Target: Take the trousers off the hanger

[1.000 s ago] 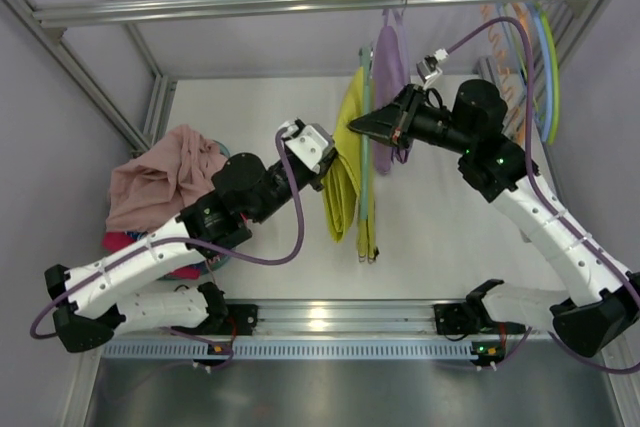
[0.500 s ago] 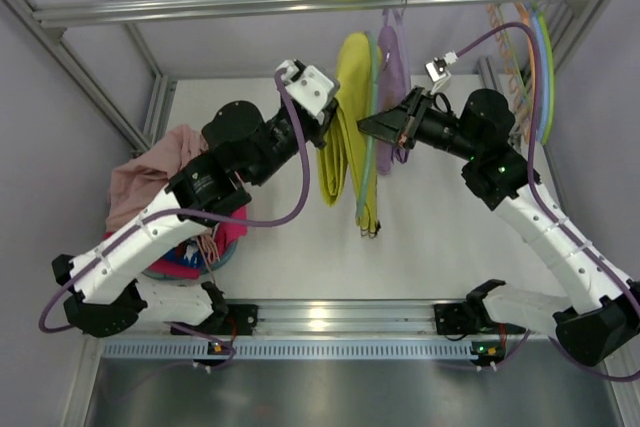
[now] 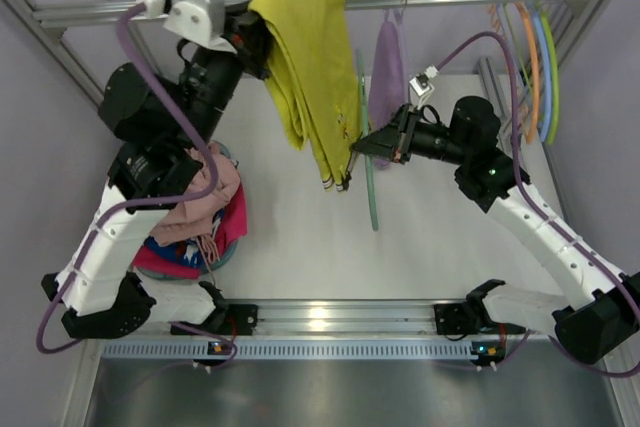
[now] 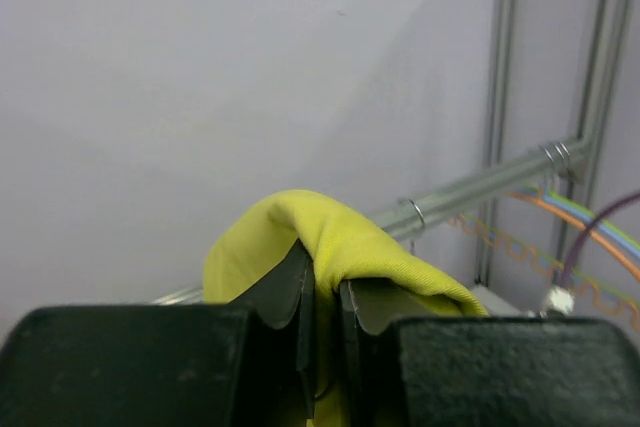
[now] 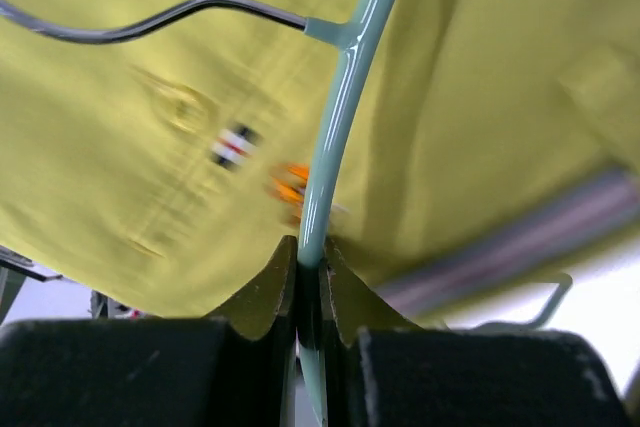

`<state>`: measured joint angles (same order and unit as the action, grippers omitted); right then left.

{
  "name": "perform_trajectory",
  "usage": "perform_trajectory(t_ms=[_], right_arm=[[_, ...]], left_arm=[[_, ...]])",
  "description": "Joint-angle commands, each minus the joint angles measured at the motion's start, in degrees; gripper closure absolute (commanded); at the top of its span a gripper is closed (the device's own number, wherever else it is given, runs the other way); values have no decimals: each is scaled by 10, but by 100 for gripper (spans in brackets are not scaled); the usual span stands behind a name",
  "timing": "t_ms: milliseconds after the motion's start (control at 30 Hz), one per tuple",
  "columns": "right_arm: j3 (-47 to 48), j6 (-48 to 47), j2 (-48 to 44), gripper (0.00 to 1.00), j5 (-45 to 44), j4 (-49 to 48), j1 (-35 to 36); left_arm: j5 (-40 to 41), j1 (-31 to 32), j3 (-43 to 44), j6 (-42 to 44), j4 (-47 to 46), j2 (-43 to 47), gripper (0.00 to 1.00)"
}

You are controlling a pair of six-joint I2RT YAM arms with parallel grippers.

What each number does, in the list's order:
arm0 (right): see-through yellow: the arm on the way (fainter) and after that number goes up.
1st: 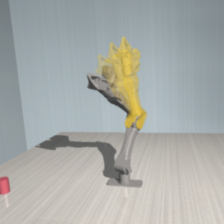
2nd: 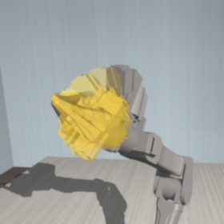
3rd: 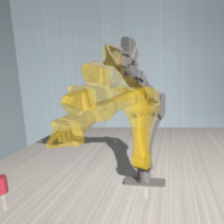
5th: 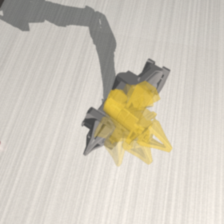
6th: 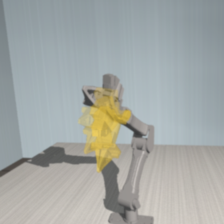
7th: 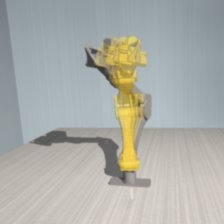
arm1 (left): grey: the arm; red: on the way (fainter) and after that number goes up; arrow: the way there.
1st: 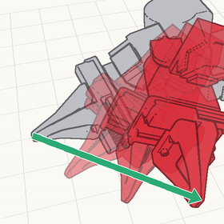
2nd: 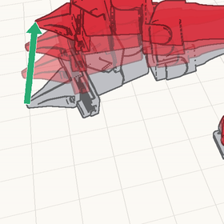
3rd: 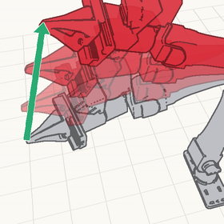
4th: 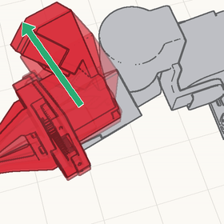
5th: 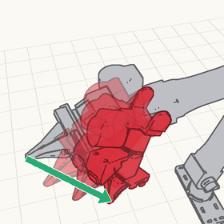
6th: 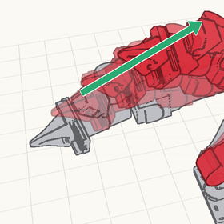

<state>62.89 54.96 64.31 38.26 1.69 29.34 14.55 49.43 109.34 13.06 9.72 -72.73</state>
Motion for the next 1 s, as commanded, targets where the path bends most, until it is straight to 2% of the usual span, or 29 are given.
perform_trajectory(t_ms=[0, 133, 267, 400, 667, 967], right_arm=[[-8, -44, 10, 100, 9, 31, -3], [-1, -56, 10, 100, 21, 32, -1], [9, -75, 7, 100, 23, 44, 0], [21, -93, 8, 100, 34, 50, 2], [46, -132, -1, 100, 31, 92, 10], [72, -172, 3, 100, 36, 135, 19]], left_arm=[[9, -52, 65, -33, -193, 46, 100], [6, -121, 42, -65, -186, 81, 100], [11, -221, 7, -88, -182, 140, 100], [25, -300, -30, -85, -155, 195, 100], [65, -426, -117, 2, -70, 348, 100], [84, -513, -268, 96, 13, 511, 100]])
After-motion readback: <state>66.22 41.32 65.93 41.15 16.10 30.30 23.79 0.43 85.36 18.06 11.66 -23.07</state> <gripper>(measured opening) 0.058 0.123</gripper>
